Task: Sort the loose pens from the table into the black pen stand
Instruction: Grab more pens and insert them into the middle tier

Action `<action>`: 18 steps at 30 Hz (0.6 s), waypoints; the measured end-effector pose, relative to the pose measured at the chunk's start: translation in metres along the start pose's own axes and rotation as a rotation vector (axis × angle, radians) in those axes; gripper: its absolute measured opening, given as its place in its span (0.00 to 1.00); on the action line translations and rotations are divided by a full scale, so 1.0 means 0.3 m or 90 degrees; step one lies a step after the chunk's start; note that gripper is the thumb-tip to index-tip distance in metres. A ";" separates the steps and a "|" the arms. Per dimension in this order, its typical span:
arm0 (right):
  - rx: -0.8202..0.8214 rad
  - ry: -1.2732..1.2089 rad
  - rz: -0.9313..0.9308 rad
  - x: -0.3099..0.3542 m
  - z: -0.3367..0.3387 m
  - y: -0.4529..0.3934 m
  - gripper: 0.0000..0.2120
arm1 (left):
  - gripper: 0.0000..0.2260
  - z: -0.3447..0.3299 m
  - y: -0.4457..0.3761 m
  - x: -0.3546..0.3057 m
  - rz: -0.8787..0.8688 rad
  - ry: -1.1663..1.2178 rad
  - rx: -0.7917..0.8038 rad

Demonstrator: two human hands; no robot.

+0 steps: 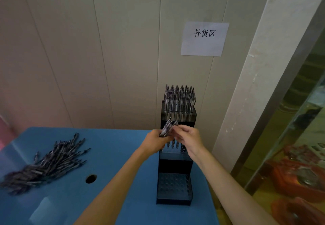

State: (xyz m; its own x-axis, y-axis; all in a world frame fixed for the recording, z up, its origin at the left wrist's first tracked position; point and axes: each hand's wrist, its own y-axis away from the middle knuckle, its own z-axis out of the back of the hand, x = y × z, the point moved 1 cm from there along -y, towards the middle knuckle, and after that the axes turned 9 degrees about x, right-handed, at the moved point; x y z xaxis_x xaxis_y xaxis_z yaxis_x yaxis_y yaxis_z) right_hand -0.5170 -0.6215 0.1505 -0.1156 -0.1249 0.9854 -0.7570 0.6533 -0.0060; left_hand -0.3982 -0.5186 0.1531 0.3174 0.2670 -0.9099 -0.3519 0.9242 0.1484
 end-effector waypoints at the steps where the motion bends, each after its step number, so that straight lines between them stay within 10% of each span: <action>1: -0.007 -0.034 0.008 0.007 0.002 -0.001 0.08 | 0.11 0.004 0.000 0.001 0.008 -0.006 -0.002; 9: -0.213 0.184 0.189 0.080 0.093 -0.016 0.03 | 0.21 0.034 0.012 0.063 0.056 -0.072 -0.053; 18: -0.213 0.531 0.265 0.037 0.136 -0.047 0.06 | 0.20 0.041 0.010 0.057 0.039 -0.061 -0.054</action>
State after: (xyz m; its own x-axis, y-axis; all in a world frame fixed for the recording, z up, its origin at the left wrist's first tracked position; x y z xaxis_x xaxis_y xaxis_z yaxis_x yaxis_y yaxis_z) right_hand -0.5338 -0.6625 0.1547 0.2563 0.6444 0.7205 -0.5235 0.7191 -0.4570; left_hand -0.3831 -0.5079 0.1428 0.3741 0.3502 -0.8587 -0.4448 0.8803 0.1652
